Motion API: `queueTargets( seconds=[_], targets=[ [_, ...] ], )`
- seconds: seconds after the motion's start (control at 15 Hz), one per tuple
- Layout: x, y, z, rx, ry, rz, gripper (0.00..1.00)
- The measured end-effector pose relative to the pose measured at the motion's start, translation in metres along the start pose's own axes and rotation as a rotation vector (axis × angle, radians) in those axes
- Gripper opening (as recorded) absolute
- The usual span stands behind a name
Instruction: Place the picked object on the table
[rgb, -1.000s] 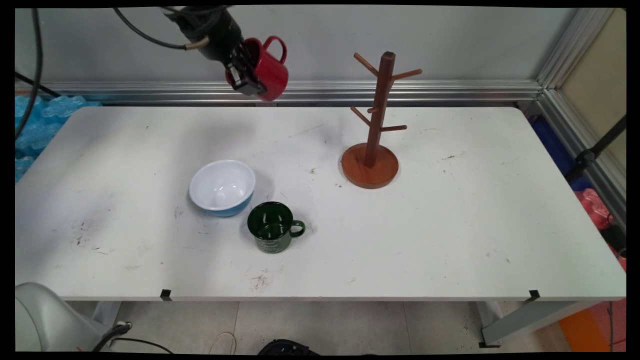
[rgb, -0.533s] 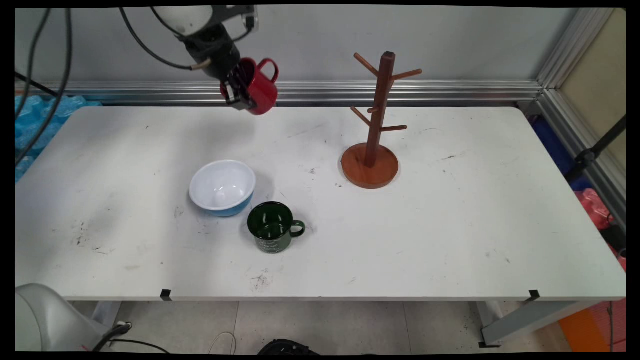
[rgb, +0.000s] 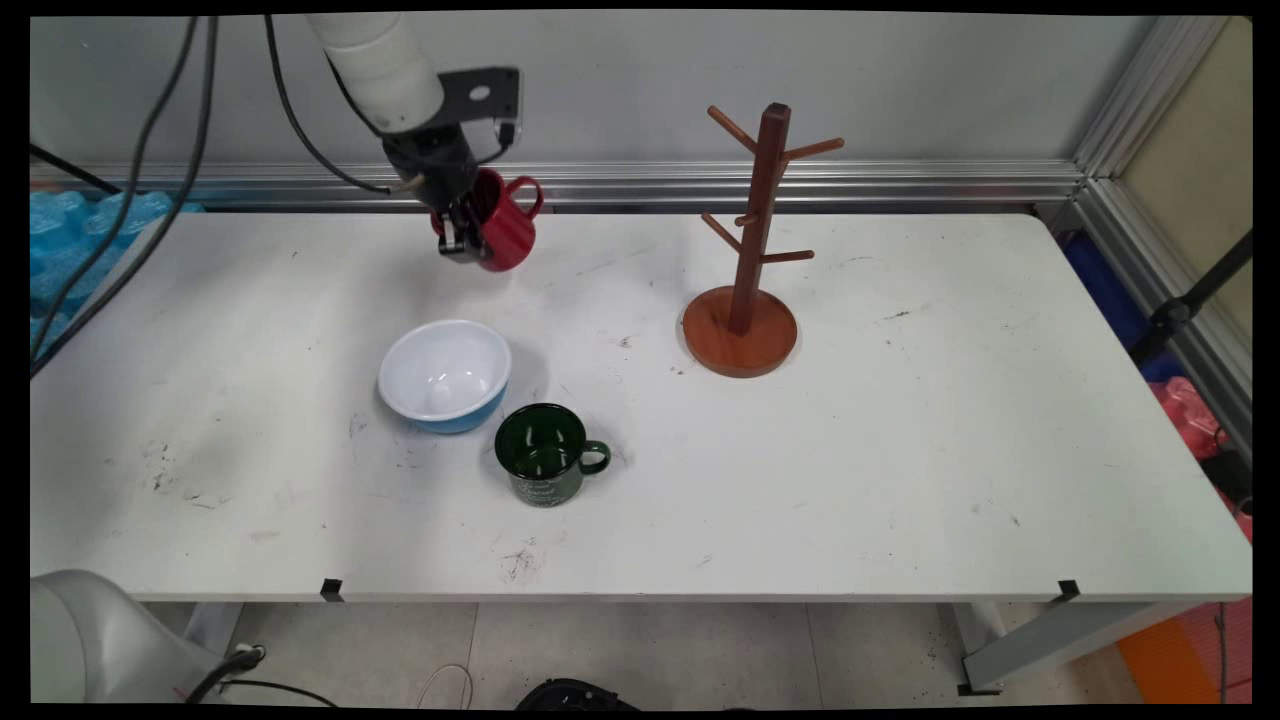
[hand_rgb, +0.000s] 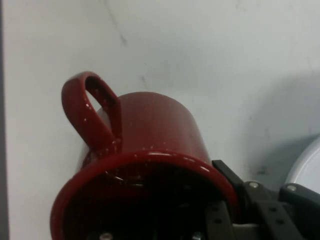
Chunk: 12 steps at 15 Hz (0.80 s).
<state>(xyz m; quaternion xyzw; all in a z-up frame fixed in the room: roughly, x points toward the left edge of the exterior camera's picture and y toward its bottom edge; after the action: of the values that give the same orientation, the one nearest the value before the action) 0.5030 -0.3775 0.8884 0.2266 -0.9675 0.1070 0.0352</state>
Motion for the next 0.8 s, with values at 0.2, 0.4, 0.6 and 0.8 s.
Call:
queueTargets(
  seconds=[0.2,0.4,0.6,0.8],
  targets=[
    [0.0,0.001,0.018,-0.017,-0.045,0.028,0.0],
    [0.002,0.003,0.033,-0.034,-0.083,0.053,0.0],
    [0.004,0.005,0.043,-0.046,-0.106,0.069,0.0],
    [0.008,0.006,0.055,-0.059,-0.131,0.094,0.0]
  ],
)
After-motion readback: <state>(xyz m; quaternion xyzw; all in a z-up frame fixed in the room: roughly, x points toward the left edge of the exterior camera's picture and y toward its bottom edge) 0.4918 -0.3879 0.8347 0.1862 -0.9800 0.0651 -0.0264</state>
